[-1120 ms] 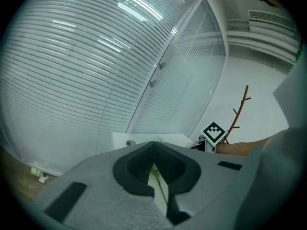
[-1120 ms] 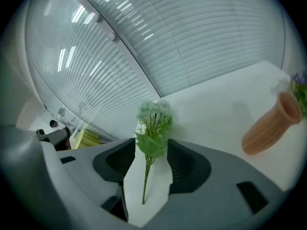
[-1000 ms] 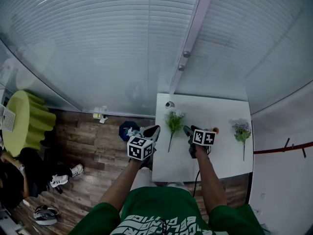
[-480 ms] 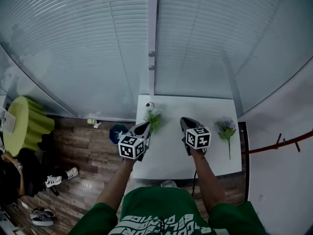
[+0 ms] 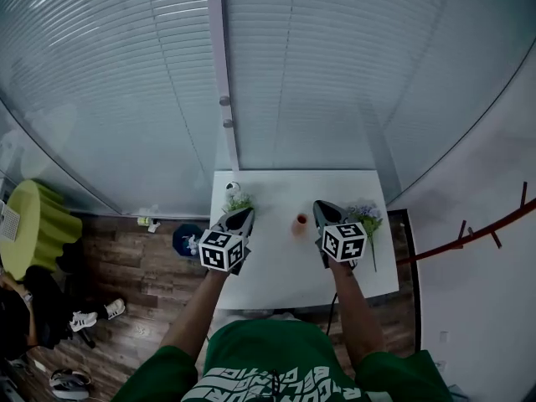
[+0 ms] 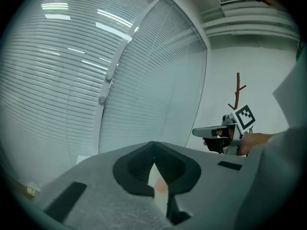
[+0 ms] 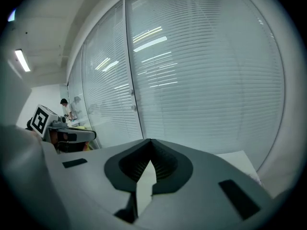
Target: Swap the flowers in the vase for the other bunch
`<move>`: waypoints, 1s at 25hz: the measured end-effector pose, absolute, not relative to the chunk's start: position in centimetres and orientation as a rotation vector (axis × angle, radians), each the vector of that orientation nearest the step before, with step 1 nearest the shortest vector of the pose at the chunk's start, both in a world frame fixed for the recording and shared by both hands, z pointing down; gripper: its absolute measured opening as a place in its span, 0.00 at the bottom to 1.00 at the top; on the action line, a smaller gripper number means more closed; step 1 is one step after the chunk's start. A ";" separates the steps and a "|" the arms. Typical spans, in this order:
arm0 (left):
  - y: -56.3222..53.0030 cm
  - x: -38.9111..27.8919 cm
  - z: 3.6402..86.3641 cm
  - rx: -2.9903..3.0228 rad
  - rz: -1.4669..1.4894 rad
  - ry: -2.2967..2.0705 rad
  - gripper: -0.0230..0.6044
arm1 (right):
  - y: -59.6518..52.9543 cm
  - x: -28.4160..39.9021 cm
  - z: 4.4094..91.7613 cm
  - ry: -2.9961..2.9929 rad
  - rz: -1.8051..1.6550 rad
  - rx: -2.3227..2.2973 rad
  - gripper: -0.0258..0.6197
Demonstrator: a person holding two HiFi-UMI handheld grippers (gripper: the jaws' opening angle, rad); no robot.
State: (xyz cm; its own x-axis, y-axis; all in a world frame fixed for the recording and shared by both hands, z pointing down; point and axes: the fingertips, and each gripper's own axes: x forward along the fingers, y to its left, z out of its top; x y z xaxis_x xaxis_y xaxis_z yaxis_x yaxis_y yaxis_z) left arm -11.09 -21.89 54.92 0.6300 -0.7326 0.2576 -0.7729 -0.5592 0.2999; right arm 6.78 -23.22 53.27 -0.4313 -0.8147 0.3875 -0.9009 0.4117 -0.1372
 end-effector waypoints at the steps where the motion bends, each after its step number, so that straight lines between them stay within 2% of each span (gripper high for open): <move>1: -21.8 -10.4 54.7 2.480 0.146 -1.188 0.05 | -22.8 7.7 53.1 -2.404 0.477 1.517 0.06; 10: -21.8 -5.5 53.4 2.555 0.174 -1.115 0.05 | -20.5 13.3 53.4 -2.359 0.504 1.605 0.06; 25: -21.7 -5.5 53.2 2.560 0.193 -1.134 0.05 | -20.2 13.1 54.0 -2.366 0.521 1.583 0.06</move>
State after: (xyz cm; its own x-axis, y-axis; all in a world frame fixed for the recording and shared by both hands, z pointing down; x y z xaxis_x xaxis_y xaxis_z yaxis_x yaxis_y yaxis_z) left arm -5.55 -21.72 53.22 0.6733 -0.6940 0.2549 -0.7393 -0.6271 0.2453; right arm 13.13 -20.16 54.04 -0.3800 -0.8368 0.3942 -0.9250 0.3467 -0.1557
